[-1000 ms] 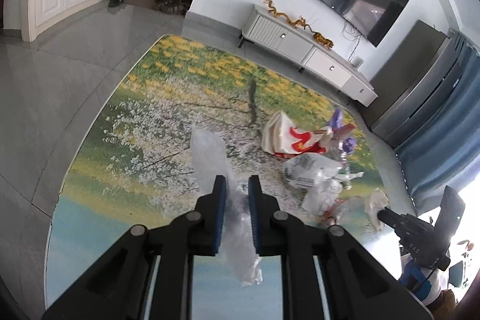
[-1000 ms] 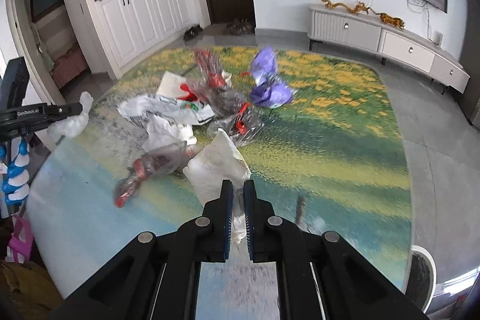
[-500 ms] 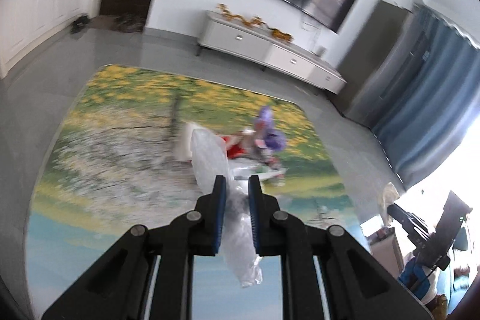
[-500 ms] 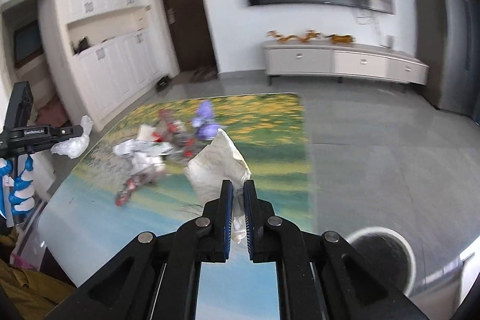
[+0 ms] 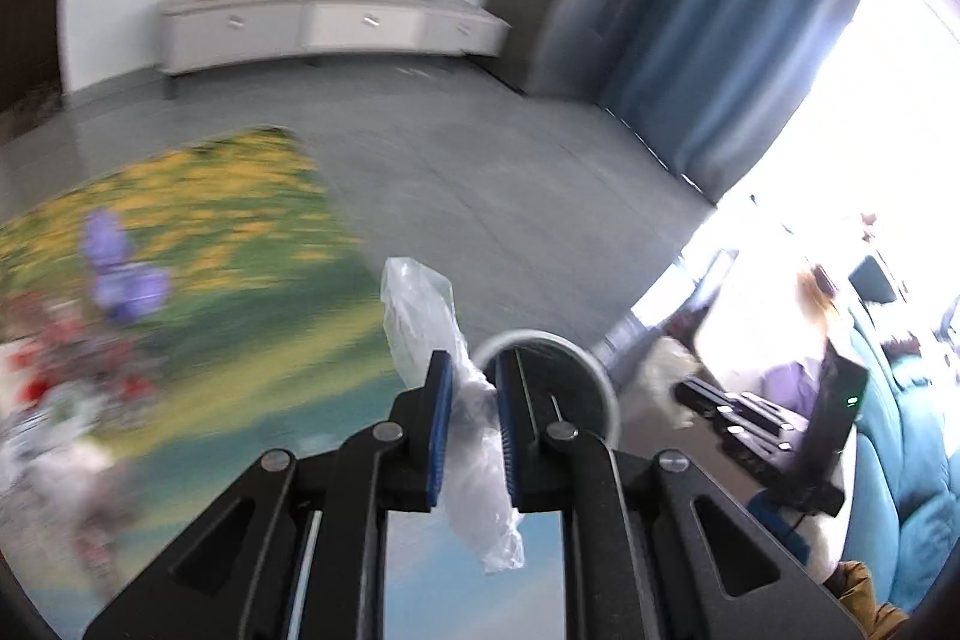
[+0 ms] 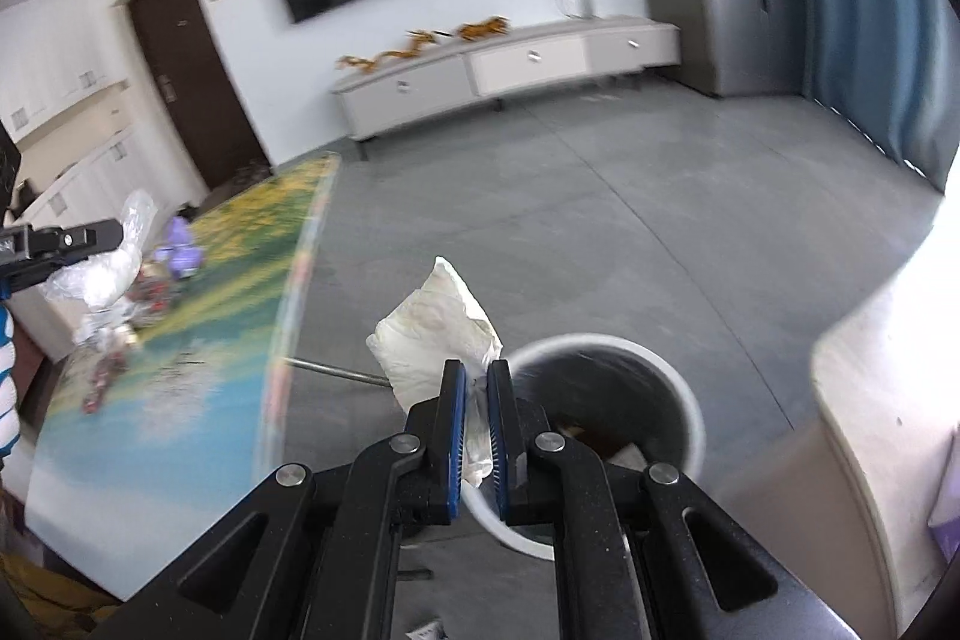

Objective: Collect trash
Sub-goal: 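Carry the clear bag and white tissue to the bin and release both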

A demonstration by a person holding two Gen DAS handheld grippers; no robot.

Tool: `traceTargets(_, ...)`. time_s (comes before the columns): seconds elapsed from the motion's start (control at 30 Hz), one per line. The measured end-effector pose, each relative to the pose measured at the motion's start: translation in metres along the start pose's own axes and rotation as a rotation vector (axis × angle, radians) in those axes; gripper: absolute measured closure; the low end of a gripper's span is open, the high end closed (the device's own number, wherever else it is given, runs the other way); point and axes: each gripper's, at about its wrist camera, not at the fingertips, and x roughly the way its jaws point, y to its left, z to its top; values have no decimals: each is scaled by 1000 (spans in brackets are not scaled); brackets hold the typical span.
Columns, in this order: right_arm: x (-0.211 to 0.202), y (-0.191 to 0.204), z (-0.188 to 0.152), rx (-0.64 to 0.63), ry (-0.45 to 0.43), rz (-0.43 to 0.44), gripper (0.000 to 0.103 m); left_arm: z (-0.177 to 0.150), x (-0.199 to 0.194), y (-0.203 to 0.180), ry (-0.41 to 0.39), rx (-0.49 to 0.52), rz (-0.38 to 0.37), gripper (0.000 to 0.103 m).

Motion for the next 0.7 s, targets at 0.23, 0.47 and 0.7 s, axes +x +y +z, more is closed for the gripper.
traceTargets(0.23, 26, -48, -8, 70, 55, -42, 92, 14, 98, -65, 117, 58, -53, 88)
traceTargets(0.47, 51, -68, -11, 90, 103, -71, 83, 20, 157, -89, 196, 40, -80, 76)
traceTargets(0.7, 52, -77, -21, 118, 116, -90, 72, 17, 158, -93, 196, 50, -100, 53)
